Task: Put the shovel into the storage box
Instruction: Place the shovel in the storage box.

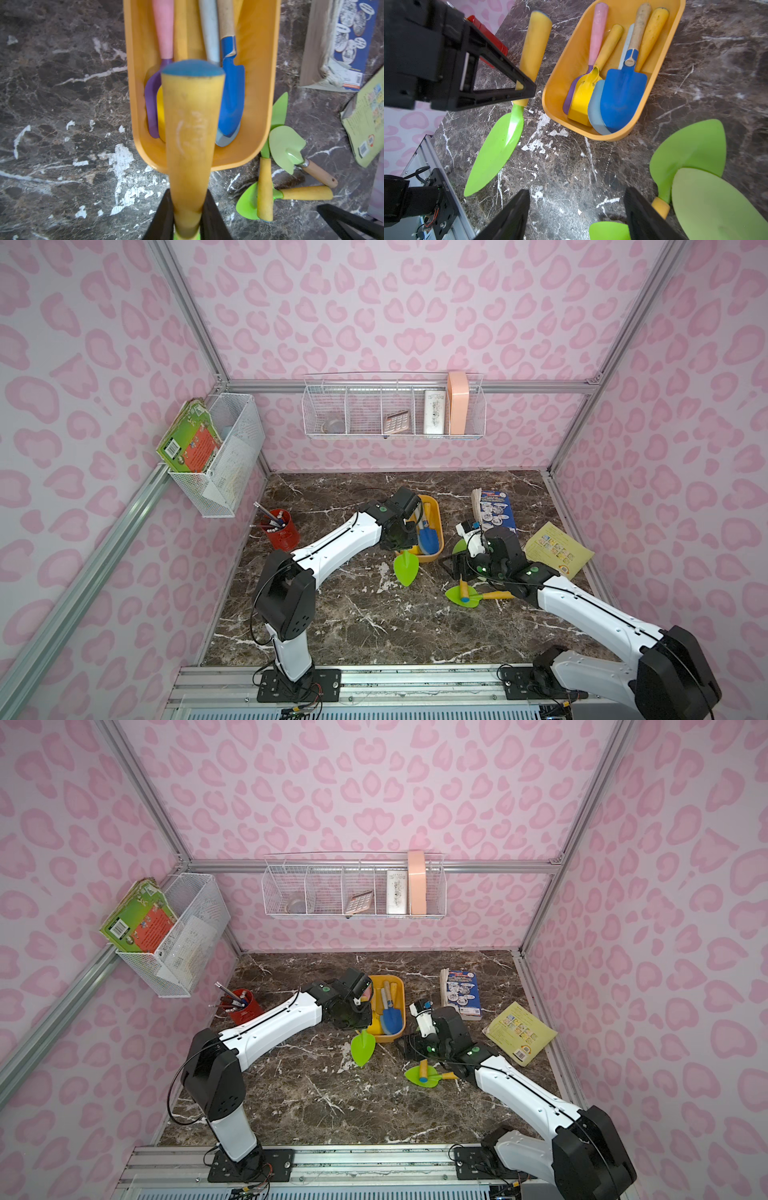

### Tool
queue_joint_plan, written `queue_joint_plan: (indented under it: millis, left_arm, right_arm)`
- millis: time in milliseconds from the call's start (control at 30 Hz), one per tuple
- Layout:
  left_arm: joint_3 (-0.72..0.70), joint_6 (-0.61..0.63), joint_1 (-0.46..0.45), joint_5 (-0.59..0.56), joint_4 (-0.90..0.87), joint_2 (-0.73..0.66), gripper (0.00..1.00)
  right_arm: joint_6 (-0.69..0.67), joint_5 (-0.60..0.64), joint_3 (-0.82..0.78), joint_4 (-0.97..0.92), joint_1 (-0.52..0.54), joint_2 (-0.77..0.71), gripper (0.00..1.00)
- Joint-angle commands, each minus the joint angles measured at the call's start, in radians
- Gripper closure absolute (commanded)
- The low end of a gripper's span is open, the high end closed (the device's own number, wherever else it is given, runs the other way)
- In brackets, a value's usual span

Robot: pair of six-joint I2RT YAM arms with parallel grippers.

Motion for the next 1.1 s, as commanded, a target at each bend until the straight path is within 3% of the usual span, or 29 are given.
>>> queue_joint_plan:
  millis: [0, 700, 1067]
  left_arm:
    - [0.064, 0.070, 0.000, 0.029, -0.063, 0.036, 0.92]
    - [0.522, 0.215, 0.073, 0.039, -0.172, 0.395, 0.92]
    - [0.556, 0.245, 0.095, -0.005, -0.129, 0.476, 0.91]
  right_arm:
    - [-0.010, 0.002, 0.009, 0.012, -0.001, -0.012, 0.26]
    - [0.009, 0.036, -0.038, -0.021, -0.026, -0.102, 0.26]
    - [0.008, 0.033, -0.046, -0.025, -0.041, -0.108, 0.26]
